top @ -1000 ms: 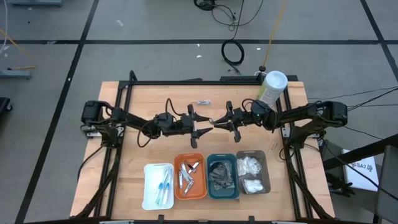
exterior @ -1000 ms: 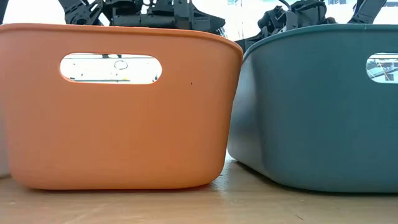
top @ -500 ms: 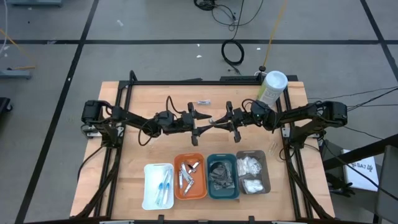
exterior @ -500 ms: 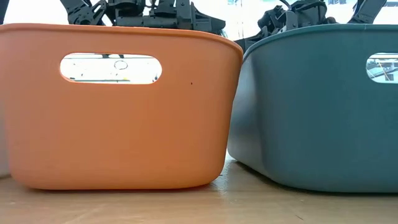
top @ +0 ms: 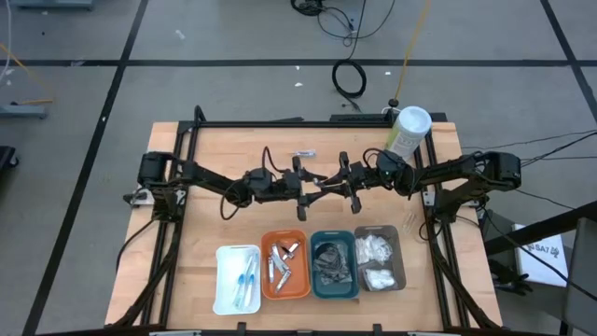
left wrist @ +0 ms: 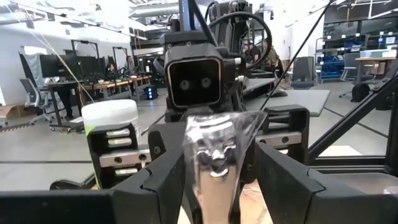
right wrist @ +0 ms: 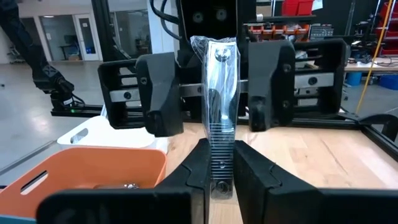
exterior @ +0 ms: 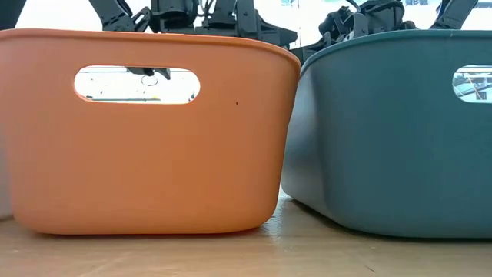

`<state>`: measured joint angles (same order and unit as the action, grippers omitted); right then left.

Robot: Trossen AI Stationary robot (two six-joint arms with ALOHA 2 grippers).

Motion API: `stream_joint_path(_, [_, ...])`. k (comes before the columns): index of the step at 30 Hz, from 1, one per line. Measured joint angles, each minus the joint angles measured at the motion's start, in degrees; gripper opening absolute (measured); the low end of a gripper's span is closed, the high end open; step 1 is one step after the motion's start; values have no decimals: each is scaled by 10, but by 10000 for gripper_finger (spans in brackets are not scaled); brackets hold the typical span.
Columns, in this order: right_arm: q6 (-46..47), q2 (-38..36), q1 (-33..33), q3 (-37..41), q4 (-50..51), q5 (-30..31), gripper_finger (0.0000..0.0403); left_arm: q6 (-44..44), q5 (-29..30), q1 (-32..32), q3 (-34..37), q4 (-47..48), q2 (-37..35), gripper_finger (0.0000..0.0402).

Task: Pick & Place Travel size toiletries
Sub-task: Put the silver nail cutter into the orange bin

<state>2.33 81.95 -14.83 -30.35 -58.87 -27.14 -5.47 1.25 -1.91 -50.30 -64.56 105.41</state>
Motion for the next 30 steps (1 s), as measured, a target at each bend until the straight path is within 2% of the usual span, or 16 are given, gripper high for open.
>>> stream_joint_path(12, [-6, 0, 0, 0, 5, 0, 33, -31, -18, 1, 0, 39, -44, 188])
stream_joint_path(19, [-5, 0, 0, 0, 4, 0, 33, -31, -13, 1, 0, 76, -45, 188])
stream_joint_path(30, [-4, 0, 0, 0, 3, -1, 33, -35, -12, 3, 1, 73, -45, 188])
